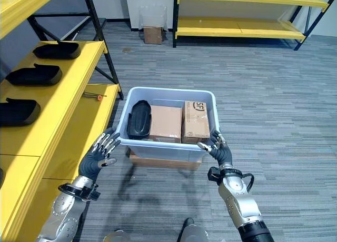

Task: Move parts from the plastic box to the shelf.

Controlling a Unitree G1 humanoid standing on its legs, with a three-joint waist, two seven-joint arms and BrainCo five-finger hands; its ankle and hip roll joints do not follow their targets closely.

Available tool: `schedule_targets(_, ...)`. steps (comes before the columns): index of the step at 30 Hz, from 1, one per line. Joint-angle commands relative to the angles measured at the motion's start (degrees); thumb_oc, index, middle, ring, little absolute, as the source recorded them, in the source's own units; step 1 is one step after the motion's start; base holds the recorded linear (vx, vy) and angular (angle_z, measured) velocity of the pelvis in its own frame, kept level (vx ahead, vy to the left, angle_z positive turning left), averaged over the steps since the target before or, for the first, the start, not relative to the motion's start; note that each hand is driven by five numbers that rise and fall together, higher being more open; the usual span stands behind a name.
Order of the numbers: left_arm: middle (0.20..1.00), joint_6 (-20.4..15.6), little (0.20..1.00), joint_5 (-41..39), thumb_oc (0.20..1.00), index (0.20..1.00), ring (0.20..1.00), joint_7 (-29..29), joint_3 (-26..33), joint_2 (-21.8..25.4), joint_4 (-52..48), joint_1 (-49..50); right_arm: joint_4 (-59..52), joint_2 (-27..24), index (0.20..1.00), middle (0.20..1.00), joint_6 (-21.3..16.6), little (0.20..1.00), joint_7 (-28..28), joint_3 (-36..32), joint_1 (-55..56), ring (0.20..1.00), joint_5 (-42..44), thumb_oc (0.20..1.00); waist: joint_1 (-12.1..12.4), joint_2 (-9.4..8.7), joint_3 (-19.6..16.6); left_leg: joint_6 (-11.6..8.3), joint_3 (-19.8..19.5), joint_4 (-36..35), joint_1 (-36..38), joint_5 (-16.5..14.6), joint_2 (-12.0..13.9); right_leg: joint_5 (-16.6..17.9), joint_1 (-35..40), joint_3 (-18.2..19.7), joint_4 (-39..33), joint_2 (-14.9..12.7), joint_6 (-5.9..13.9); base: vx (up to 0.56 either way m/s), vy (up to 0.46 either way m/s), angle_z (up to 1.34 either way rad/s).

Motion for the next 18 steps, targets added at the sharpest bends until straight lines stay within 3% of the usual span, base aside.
schedule_targets(1, 1.000, -4.77, 1.000, -1.01, 1.000, 1.000, 1.000, -0.33, 0.10, 1.81, -2.22, -1.96, -3.10, -0.13, 1.000, 1.000, -4.27, 1.000, 1.35, -2.76, -0.65, 1.000, -1.77, 1.000, -1.98, -0.64, 0.52, -3.07, 2.89, 7.56, -0.03, -0.94, 2.21, 4.01, 1.38, 0.38, -4.04, 0.07, -0.36, 0.13, -0.163, 0.04)
schedule_targets(5, 1.000, -4.82, 1.000, 0.03, 1.000, 1.000, 1.000, 0.81, -0.40, 1.23, -1.24, -3.74, -3.93, -0.80, 1.000, 1.000, -4.80, 1.000, 4.09, -3.00, 1.13, 1.000, -1.60, 1.000, -3.67, -0.22, -0.13, -5.06, 6.60, 14.34, -1.35, 3.58, 4.86, 1.87, 2.39, -0.94, -4.80, 1.66, -3.02, 0.12, -0.159, 0.05)
schedule_targets(8, 1.000, -4.64, 1.000, 1.56, 1.000, 1.000, 1.000, 2.63, -0.43, 1.14, -0.67, -4.42, -3.24, -0.51, 1.000, 1.000, -5.36, 1.000, 4.92, -1.75, 1.36, 1.000, -1.26, 1.000, -3.12, 0.15, 0.77, -4.61, 2.95, 17.29, -6.25, 4.55, 2.51, 1.12, 3.33, 0.55, -5.38, 3.31, -3.75, 0.10, -0.080, 0.17)
schedule_targets(10, 1.000, -4.11, 1.000, 2.12, 1.000, 1.000, 1.000, 3.19, 0.09, 1.20, -0.42, -4.21, -2.43, -0.25, 1.000, 1.000, -5.41, 1.000, 5.95, -0.33, 1.12, 1.000, -1.15, 1.000, -2.77, 0.85, 1.45, -4.51, 1.87, 12.44, -7.41, 5.81, 1.58, 0.51, 3.99, 1.64, -5.03, 3.58, -3.34, 0.12, 0.177, -0.38)
schedule_targets(12, 1.000, -3.61, 1.000, 0.47, 1.000, 1.000, 1.000, 2.36, 0.85, 1.53, -1.50, -2.60, -3.81, -0.49, 1.000, 1.000, -4.92, 1.000, 6.54, 0.40, 2.55, 1.000, -0.87, 1.000, -2.46, 1.66, 1.43, -5.71, 2.69, 1.58, -7.74, 10.27, 2.85, 0.33, 5.49, 0.91, -5.31, 2.71, -2.39, 0.14, 0.345, -0.27)
schedule_targets(14, 1.000, -3.30, 1.000, -0.13, 1.000, 1.000, 1.000, 1.35, 1.60, 1.71, -2.06, -1.19, -4.66, -0.76, 1.000, 1.000, -4.85, 1.000, 6.77, 1.10, 4.23, 1.000, -0.55, 1.000, -2.30, 1.45, 1.60, -6.70, 2.19, -3.33, -8.46, 14.06, 3.94, -0.12, 7.40, 0.86, -5.61, 1.09, -1.79, 0.13, 0.373, -0.12)
schedule_targets(15, 1.000, -3.96, 1.000, -0.75, 1.000, 1.000, 1.000, 0.17, 2.11, 1.54, -1.66, -0.38, -4.32, -0.90, 1.000, 1.000, -5.44, 1.000, 7.10, 1.92, 4.74, 1.000, -0.65, 1.000, -1.71, 1.60, 1.88, -5.95, 1.27, -4.40, -10.00, 15.41, 4.89, 0.59, 7.93, 1.22, -5.61, 0.24, -1.92, 0.09, 0.356, -0.28)
schedule_targets(16, 1.000, -4.10, 1.000, -0.91, 1.000, 1.000, 1.000, -0.06, 2.16, 1.40, -1.60, -0.27, -4.21, -0.92, 1.000, 1.000, -5.60, 1.000, 6.97, 2.16, 4.80, 1.000, -0.59, 1.000, -1.58, 1.59, 1.94, -5.90, 0.83, -4.34, -10.23, 15.29, 4.85, 0.45, 7.98, 1.45, -5.33, -0.05, -1.84, 0.12, 0.455, -0.47)
schedule_targets(17, 1.000, -4.58, 1.000, -1.32, 1.000, 1.000, 1.000, -1.55, 3.10, 1.25, -1.70, 0.94, -3.25, -0.81, 1.000, 1.000, -6.14, 1.000, 7.94, 2.77, 4.99, 1.000, -0.72, 1.000, -0.75, 2.40, 1.78, -4.94, -1.80, -5.93, -8.87, 11.07, 2.87, -0.24, 7.83, 2.54, -3.23, -1.16, -0.84, 0.12, 0.343, -0.43)
schedule_targets(18, 1.000, -4.37, 1.000, -0.39, 1.000, 1.000, 1.000, -1.83, 3.31, 1.24, -1.96, 1.08, -3.28, -0.54, 1.000, 1.000, -6.08, 1.000, 7.54, 2.89, 5.17, 1.000, -0.62, 1.000, -0.70, 2.66, 1.71, -4.55, -1.51, -5.91, -8.07, 9.64, 2.40, -0.44, 7.84, 2.39, -2.40, -1.56, -0.62, 0.11, 0.361, -0.40)
